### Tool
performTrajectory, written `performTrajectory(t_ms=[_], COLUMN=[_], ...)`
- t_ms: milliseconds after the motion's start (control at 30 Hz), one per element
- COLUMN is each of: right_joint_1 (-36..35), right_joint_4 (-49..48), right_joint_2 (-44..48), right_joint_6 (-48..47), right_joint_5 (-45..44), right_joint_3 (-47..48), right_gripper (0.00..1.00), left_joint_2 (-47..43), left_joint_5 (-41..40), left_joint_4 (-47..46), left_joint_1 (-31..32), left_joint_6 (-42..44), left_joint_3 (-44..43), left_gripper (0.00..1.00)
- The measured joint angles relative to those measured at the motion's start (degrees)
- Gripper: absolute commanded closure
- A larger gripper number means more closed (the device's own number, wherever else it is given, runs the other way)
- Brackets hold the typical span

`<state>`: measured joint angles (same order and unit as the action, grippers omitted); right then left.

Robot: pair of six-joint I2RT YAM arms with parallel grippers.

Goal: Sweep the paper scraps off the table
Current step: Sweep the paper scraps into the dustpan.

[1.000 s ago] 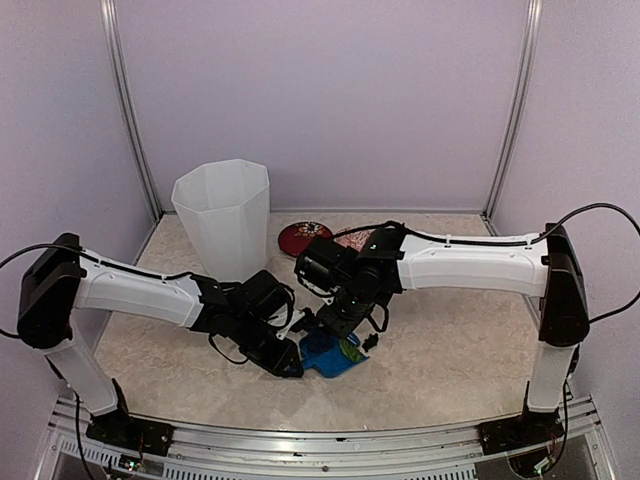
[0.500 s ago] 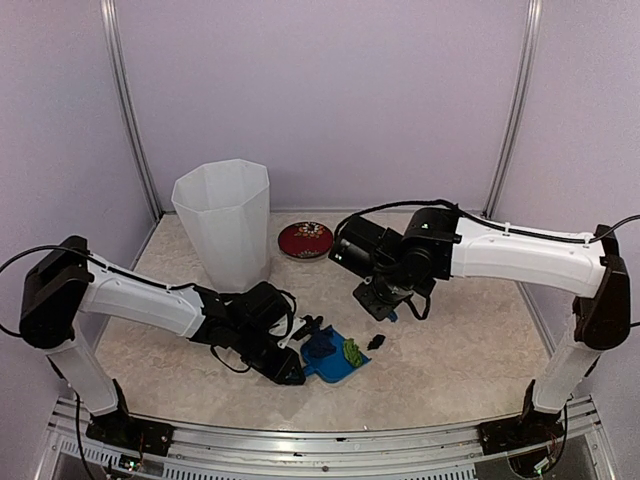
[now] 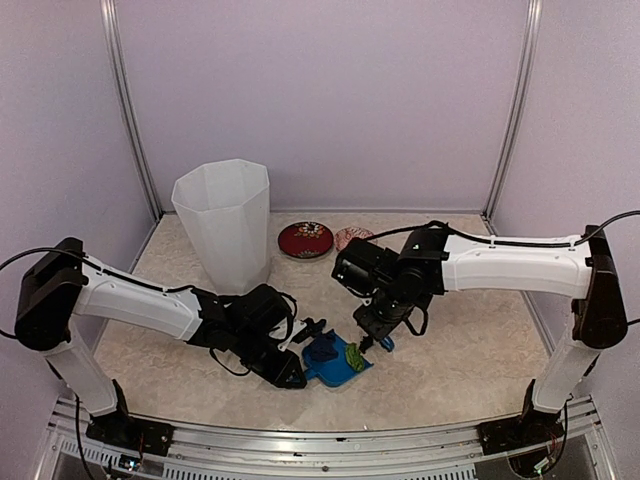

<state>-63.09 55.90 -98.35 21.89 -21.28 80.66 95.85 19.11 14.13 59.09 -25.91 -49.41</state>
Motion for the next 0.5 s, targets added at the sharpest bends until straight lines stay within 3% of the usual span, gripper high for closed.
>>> performTrajectory(t_ms=[300, 500], right_joint_1=[-1.62, -2.16], right_joint_4=[-3.50, -1.46], right_joint_2=[0.02, 0.96], right_joint_6=[-3.89, -4.59], right_joint_5=[10.05, 8.90], right_joint_3=[0.28, 3.34], right_gripper=[1.00, 1.00], left_joint_2=[0.00, -0.11], left_joint_5=[0.04, 0.24], left_joint_4=[0.00, -0.74], left_joint_1=[0.00, 0.00], left_joint_6=[-0.39, -0.81], left_joint_3=[0.20, 1.33], left_gripper=[1.00, 1.00])
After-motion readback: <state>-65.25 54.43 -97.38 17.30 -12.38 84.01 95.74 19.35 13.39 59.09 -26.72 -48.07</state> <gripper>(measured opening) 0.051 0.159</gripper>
